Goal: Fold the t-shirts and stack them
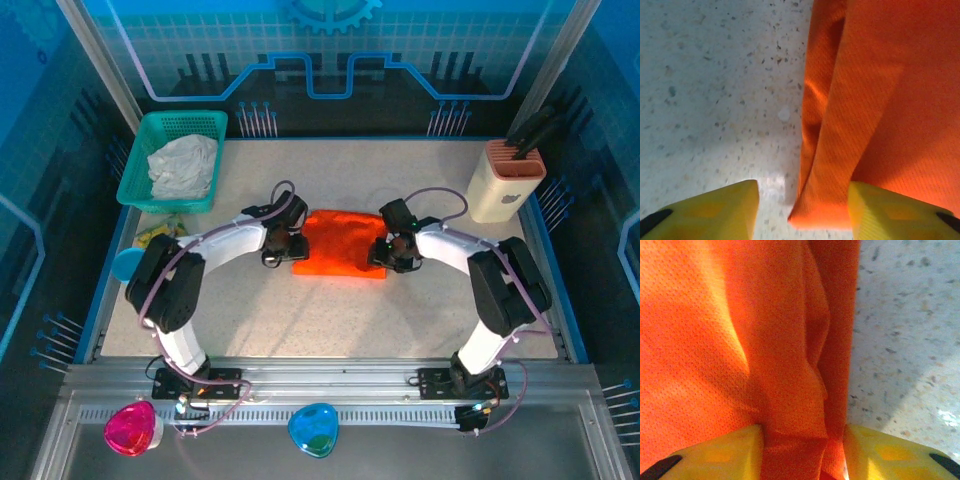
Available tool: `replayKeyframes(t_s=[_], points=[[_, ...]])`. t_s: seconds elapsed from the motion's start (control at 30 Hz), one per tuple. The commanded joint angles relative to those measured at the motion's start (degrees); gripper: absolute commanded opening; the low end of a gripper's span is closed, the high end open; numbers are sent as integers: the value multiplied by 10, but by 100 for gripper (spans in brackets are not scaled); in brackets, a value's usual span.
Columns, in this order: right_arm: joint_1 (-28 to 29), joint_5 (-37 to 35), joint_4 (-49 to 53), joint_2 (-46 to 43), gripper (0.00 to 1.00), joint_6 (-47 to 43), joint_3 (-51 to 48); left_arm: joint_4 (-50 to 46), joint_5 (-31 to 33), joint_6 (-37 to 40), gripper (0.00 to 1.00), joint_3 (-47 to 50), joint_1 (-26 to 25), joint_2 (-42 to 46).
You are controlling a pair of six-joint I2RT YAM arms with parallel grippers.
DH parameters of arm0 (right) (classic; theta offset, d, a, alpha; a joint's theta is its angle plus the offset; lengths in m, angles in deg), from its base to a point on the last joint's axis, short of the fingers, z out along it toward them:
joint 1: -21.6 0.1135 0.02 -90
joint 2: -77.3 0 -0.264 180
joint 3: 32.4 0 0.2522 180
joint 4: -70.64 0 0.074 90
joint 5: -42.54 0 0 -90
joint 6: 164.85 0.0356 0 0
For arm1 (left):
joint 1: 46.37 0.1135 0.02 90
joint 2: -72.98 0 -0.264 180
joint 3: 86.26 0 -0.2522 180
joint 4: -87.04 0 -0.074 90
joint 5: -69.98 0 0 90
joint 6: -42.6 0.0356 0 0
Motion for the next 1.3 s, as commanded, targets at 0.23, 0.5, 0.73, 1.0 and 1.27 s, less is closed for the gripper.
replayKeyframes(t_s=[0.23, 0.5, 0.73, 1.0, 1.27], points=[[6, 15, 0, 59, 19, -9, 40, 25, 33, -5, 34, -49, -6, -124], [2, 16, 10, 86, 0, -27, 69, 13, 67, 8, 17, -64, -1, -140], [-8, 32, 18, 112, 0, -62, 109, -1, 60, 31, 0, -115, 15, -166], [-42, 40, 58, 177, 0, -118, 231, -47, 52, 61, 0, -239, 47, -219], [-89, 70, 113, 306, 0, -164, 441, -122, 35, 113, 0, -470, 87, -332]])
